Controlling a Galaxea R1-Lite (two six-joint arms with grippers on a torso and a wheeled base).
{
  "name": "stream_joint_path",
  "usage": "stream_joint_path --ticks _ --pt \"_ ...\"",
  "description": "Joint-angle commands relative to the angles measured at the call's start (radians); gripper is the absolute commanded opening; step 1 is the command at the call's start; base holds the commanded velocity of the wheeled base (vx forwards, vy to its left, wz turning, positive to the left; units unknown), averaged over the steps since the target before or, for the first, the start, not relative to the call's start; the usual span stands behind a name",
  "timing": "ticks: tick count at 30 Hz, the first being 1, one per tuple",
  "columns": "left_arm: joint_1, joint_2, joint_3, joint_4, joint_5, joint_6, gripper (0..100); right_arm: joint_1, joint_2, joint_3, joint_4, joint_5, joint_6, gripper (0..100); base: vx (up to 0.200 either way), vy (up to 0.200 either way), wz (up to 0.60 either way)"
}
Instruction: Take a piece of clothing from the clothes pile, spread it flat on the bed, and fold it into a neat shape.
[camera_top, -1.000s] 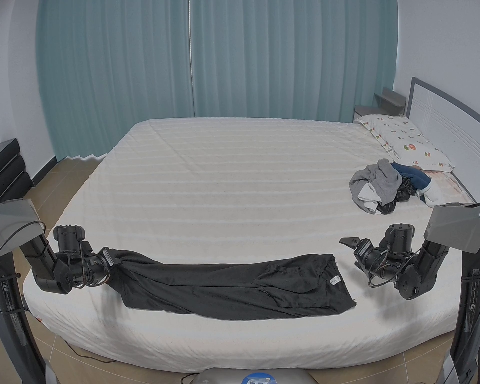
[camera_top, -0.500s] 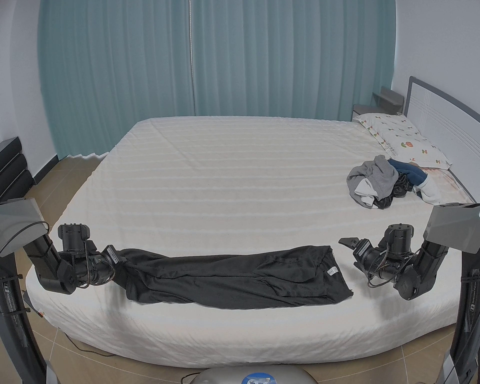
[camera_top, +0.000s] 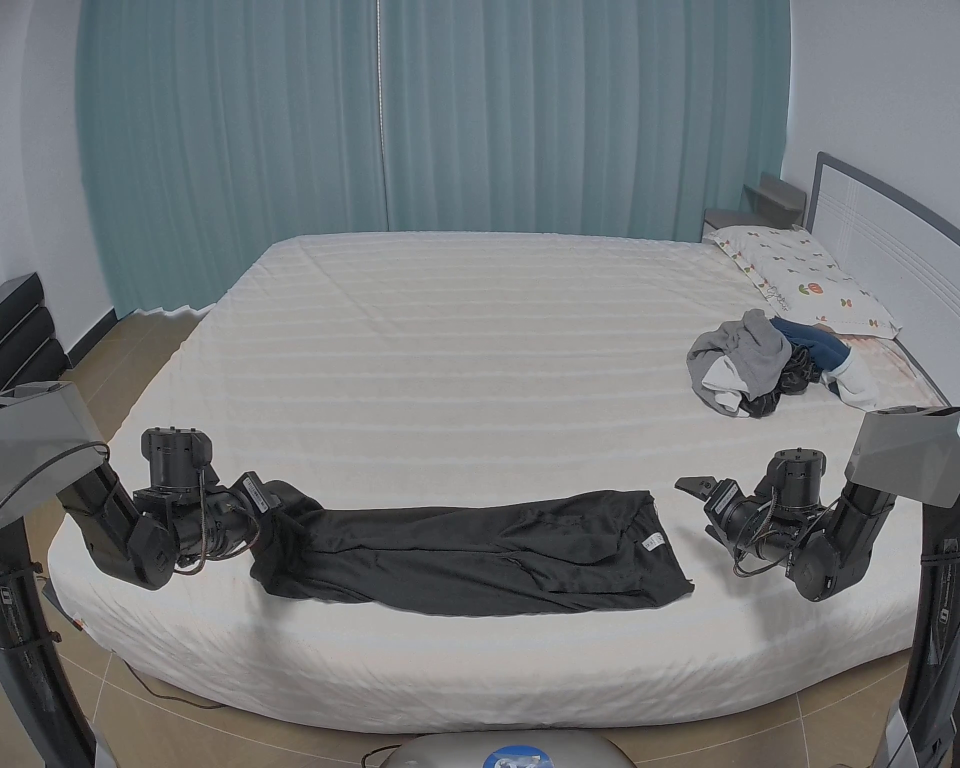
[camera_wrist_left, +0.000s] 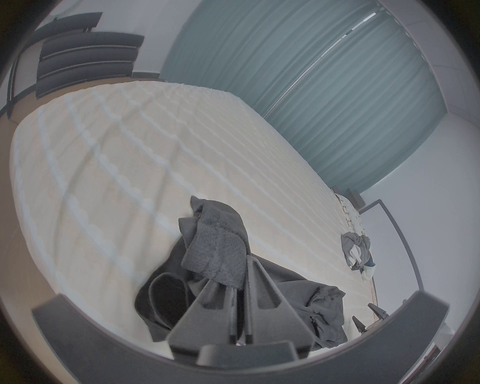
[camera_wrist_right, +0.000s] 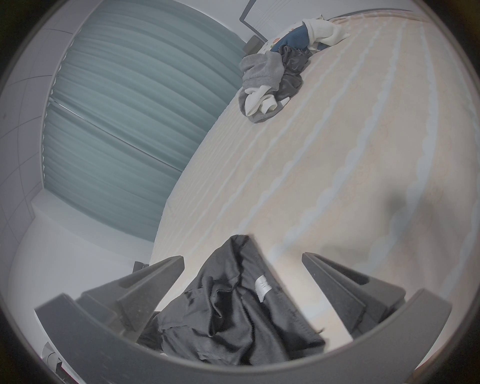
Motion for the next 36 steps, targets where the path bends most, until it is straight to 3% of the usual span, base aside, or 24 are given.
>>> stream_joint_path --ticks 1,7,11,21,28,36 --pt "-0.065 -0.023 -0.017 0.002 0.047 0.002 0 0.001 0.002 0.002 -0.001 0.000 0.000 100 0.000 -0.200 0.00" --pt "-0.146 -0.026 -0.067 0.074 0.117 0.002 0 0.013 0.002 0.002 -0.001 0.000 0.000 100 0.000 -0.200 0.00" --pt "-0.226 -0.033 -0.156 0.204 0.159 -0.001 0 0.020 0.002 0.007 -0.001 0.000 0.000 100 0.000 -0.200 0.00" --pt "-0.359 -0.021 -0.287 0.370 0.182 -0.006 0 0.023 0.002 0.007 -0.001 0.000 0.000 100 0.000 -0.200 0.00" --pt "-0.450 0.007 -0.399 0.477 0.194 -0.066 0 0.023 0.001 0.007 -0.001 0.000 0.000 100 0.000 -0.200 0.00" --pt "-0.494 0.097 -0.511 0.552 0.195 -0.095 0 0.029 -0.001 0.008 -0.003 0.000 0.000 100 0.000 -0.200 0.00"
